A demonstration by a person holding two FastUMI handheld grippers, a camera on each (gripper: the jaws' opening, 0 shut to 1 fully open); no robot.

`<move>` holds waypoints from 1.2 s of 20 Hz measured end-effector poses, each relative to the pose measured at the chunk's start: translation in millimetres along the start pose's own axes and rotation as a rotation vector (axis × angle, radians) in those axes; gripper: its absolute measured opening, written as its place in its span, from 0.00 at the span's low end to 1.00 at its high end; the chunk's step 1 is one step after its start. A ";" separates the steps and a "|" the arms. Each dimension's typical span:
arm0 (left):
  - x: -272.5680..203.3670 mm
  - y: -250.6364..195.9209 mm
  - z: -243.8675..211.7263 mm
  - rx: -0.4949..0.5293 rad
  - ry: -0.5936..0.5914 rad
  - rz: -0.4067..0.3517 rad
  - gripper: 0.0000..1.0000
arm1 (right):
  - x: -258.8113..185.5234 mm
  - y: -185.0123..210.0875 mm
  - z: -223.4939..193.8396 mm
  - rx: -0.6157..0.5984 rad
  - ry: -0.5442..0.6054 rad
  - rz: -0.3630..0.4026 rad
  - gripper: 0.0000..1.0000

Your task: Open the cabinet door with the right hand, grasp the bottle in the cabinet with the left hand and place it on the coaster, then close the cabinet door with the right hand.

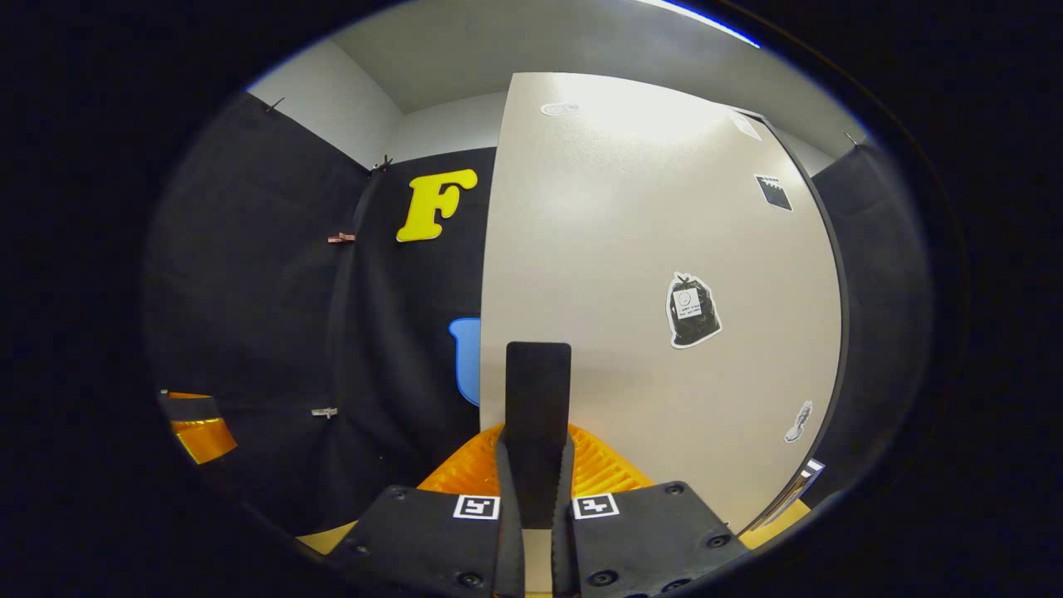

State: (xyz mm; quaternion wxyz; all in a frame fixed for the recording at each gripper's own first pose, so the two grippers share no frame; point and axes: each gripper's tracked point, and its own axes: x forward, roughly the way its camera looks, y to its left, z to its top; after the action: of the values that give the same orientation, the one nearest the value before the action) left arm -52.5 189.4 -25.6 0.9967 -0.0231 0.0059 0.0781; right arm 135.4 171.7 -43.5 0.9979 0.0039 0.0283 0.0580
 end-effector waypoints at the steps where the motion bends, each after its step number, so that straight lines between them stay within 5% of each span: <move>1: 2.4 -4.7 1.8 -0.004 -0.003 -0.015 0.93 | -7.1 0.3 2.6 0.005 0.005 0.014 0.17; 11: 6.2 -79.8 -6.6 -0.016 0.013 -0.215 0.93 | -79.9 -16.1 14.0 0.013 0.043 0.015 0.17; 24: 15.9 -162.8 -9.0 -0.037 0.017 -0.464 0.93 | -146.6 -55.4 24.9 0.014 0.057 -0.078 0.16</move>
State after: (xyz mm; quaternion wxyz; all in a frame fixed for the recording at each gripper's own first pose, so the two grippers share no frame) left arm -11.5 30.8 -27.5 0.9872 -0.0428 0.0073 -0.1532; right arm -2.2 99.5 -11.1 0.9981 0.0081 0.0574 0.0189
